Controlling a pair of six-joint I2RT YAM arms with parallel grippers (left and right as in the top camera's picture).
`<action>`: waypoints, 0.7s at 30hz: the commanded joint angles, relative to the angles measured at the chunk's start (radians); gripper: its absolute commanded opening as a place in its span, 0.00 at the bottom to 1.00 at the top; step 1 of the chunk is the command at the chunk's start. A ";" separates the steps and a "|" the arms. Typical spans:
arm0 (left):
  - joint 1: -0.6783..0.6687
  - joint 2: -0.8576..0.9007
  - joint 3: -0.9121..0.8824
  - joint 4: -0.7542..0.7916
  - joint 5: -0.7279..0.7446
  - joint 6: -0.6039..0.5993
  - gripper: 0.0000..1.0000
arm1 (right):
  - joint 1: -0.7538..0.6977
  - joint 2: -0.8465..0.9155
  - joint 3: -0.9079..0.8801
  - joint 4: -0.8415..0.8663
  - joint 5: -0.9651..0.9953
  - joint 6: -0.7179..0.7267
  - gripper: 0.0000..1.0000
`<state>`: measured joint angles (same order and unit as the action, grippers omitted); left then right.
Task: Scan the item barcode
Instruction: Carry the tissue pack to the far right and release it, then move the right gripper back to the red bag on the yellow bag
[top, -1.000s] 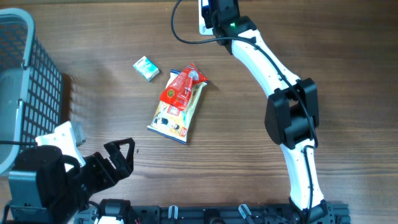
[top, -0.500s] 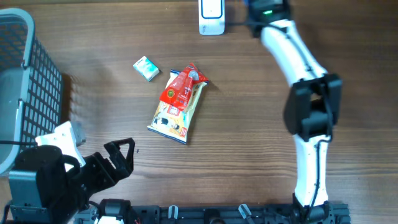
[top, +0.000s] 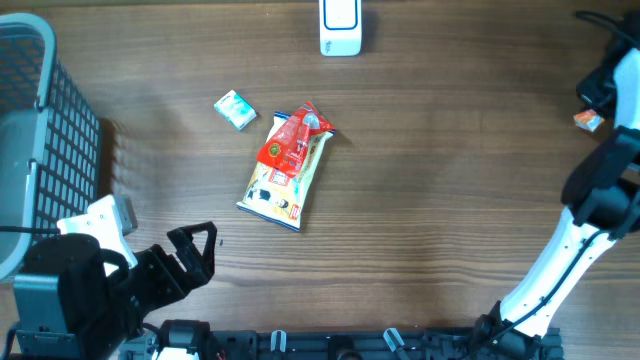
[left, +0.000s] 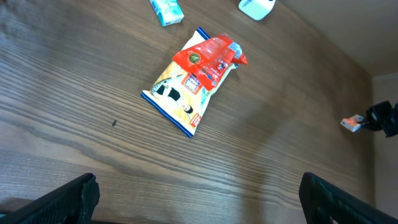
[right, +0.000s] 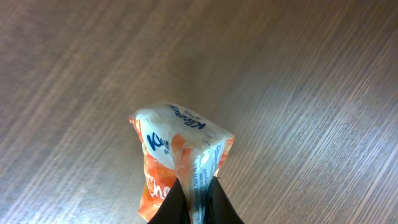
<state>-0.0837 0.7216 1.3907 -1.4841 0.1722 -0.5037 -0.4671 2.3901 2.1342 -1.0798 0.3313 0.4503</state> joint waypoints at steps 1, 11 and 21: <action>0.001 -0.003 -0.004 0.002 0.001 -0.006 1.00 | -0.046 0.019 0.011 -0.018 -0.085 0.019 0.04; 0.001 -0.003 -0.004 0.002 0.001 -0.006 1.00 | -0.113 0.019 0.011 0.090 -0.319 -0.050 0.04; 0.001 -0.003 -0.004 0.002 0.001 -0.006 1.00 | -0.207 0.019 0.011 0.165 -0.372 0.157 0.08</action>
<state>-0.0837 0.7216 1.3907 -1.4837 0.1722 -0.5037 -0.6315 2.3901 2.1342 -0.9092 -0.0292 0.5503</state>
